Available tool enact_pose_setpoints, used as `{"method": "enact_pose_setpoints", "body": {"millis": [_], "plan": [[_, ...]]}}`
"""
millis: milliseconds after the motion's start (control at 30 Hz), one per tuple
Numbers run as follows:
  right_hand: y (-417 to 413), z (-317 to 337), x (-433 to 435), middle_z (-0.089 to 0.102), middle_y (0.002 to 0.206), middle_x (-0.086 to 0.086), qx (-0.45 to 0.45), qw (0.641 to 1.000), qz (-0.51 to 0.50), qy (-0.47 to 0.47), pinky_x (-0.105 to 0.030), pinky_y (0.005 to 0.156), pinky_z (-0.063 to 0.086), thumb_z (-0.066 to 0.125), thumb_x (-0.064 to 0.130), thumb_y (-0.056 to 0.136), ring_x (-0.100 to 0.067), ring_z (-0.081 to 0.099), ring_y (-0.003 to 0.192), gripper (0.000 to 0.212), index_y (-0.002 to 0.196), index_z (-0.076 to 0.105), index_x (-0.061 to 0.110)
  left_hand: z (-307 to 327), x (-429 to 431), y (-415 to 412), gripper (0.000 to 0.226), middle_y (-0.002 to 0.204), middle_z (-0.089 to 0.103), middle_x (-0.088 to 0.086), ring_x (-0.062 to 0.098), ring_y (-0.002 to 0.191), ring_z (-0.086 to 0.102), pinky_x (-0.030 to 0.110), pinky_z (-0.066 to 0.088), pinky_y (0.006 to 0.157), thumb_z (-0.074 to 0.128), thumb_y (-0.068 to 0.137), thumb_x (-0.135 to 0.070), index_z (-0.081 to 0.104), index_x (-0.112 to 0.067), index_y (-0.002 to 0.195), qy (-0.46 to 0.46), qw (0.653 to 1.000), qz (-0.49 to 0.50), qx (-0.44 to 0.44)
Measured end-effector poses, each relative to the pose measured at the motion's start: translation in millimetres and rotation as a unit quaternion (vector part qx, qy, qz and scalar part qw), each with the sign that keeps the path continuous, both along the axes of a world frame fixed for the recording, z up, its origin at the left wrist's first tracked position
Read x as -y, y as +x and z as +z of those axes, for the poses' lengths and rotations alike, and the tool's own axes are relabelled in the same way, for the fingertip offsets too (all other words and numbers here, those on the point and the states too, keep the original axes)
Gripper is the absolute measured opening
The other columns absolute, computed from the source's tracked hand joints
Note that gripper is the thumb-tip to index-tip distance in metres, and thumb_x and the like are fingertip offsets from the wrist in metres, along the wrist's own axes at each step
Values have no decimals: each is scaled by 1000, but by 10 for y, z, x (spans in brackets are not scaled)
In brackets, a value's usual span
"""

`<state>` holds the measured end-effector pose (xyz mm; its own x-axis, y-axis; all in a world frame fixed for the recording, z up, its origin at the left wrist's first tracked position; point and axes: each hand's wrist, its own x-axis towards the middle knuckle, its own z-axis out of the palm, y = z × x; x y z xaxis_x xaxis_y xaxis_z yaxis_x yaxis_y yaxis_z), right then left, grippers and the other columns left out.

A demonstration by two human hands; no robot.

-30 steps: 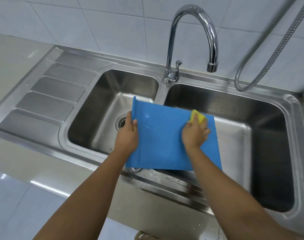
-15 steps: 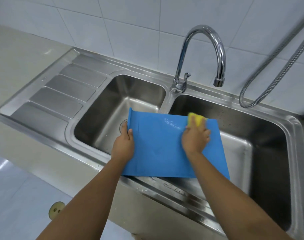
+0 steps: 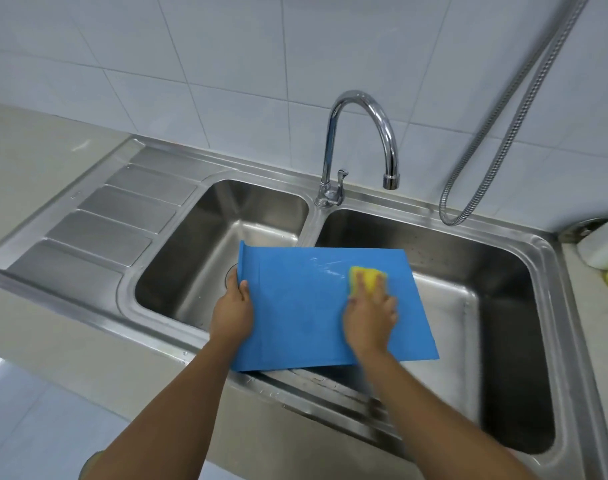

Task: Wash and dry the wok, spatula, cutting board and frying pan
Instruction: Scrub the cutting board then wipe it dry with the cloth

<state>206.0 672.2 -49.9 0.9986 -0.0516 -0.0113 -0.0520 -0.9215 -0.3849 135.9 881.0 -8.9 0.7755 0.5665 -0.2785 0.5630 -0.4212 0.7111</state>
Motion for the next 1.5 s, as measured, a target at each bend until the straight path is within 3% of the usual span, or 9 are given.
{"method": "enact_pose_setpoints", "body": {"millis": [167, 367, 633, 800, 900, 1133, 1233, 1367, 1500], "plan": [[-299, -149, -5, 48, 146, -2, 129, 929, 348, -17, -39, 79, 50, 49, 32, 86, -26, 54, 95, 53, 136, 44, 46, -12, 3, -5, 48, 93, 53, -1, 19, 79, 49, 34, 37, 74, 23, 104, -39, 20, -31, 151, -4, 1000, 1, 1], [8, -123, 563, 19, 159, -6, -32, 994, -104, -13, -45, 98, 37, 43, 30, 100, -34, 41, 116, 51, 149, 32, 37, -35, 31, -11, 48, 103, 56, 5, 26, 90, 53, 36, 36, 77, 23, 105, -36, 19, -29, 152, 6, 1000, 4, 0], [-384, -76, 13, 34, 156, -1, 34, 945, 324, 12, -46, 90, 42, 50, 29, 90, -33, 49, 110, 53, 140, 43, 46, -50, 6, -15, 48, 121, 59, 16, 39, 109, 55, 36, 35, 80, 25, 105, -36, 21, -26, 151, 12, 1000, 4, -10], [-176, -249, 929, 28, 157, -8, -3, 999, 0, -32, -45, 93, 41, 46, 25, 98, -37, 48, 111, 53, 148, 35, 39, -47, -18, -30, 48, 122, 58, 13, 35, 106, 55, 36, 36, 80, 25, 105, -37, 20, -26, 151, -9, 1000, -11, 2], [-287, -183, 856, 17, 159, -10, -66, 983, -173, -16, -45, 99, 34, 41, 29, 100, -37, 39, 119, 53, 151, 27, 34, -64, -6, -31, 50, 121, 58, 14, 35, 106, 56, 38, 38, 82, 25, 104, -39, 19, -27, 152, -6, 1000, -6, 4], [-615, -180, 194, 30, 158, -4, 36, 967, 250, 18, -47, 90, 42, 48, 28, 92, -33, 48, 110, 54, 144, 39, 41, -111, -36, -28, 49, 125, 58, 14, 37, 111, 55, 49, 43, 93, 24, 103, -42, 22, -27, 150, -11, 1000, -7, 8], [-448, -266, 753, 38, 153, -9, 54, 988, 146, -15, -46, 85, 47, 60, 18, 88, -36, 54, 103, 64, 142, 37, 43, -112, -47, -24, 49, 124, 58, 12, 37, 110, 56, 47, 43, 91, 25, 103, -42, 23, -27, 150, -10, 1000, -13, 12], [-396, -150, 1017, 12, 160, -9, -79, 987, -138, -9, -43, 99, 34, 43, 25, 98, -34, 38, 119, 57, 150, 24, 37, -129, -41, -22, 48, 119, 59, 15, 38, 106, 56, 43, 42, 85, 24, 104, -41, 25, -23, 149, 0, 1000, -9, 11], [-791, -53, 122, 14, 161, -10, -8, 997, 81, 18, -45, 96, 39, 49, 17, 92, -36, 43, 115, 63, 148, 31, 39, -143, -34, -11, 49, 115, 59, 16, 40, 105, 56, 43, 40, 83, 24, 104, -40, 24, -23, 150, 5, 1000, -3, 7]]}}
